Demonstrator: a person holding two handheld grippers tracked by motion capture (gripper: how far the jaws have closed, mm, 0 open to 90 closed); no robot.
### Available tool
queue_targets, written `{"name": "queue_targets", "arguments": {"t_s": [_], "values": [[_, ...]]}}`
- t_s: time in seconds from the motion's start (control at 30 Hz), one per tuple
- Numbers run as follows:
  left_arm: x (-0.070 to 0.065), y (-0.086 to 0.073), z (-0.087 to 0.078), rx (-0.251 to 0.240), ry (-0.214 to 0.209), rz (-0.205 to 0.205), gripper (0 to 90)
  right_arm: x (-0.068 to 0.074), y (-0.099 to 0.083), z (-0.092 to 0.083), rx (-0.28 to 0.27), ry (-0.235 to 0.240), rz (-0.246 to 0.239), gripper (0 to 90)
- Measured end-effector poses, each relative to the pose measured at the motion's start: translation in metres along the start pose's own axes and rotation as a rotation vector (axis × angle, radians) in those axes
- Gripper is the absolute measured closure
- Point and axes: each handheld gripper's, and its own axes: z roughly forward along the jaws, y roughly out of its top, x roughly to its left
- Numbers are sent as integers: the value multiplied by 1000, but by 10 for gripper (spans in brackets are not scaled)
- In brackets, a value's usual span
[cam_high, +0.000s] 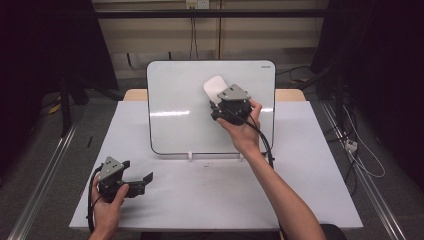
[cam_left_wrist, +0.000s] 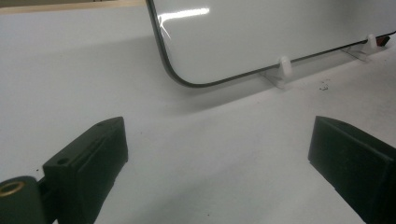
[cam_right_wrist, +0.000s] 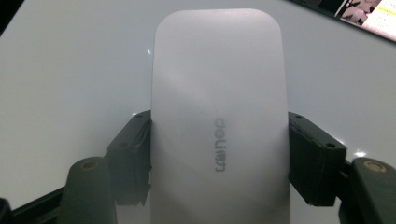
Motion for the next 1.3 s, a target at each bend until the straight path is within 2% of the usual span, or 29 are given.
{"name": "queue_targets", "arguments": {"t_s": [0.27, 0.57, 0.9, 1.0, 1.1, 1.3], "values": [[-3, 2, 1, 2, 5, 8, 48, -18, -35, -23, 12, -7, 29, 315], [-4, 3, 1, -1, 4, 11, 48, -28, -64, -38, 53, -22, 10, 315], [-4, 4, 1, 0, 6, 6, 48, -37, -99, -45, 123, -47, 18, 315], [-5, 4, 2, 3, 4, 9, 48, -35, -109, -44, 145, -62, -1, 315], [-4, 3, 2, 6, 4, 10, 48, -34, -114, -43, 144, -81, -31, 315], [-3, 2, 1, 1, 4, 5, 48, -33, -113, -42, 152, -84, -31, 311]]}}
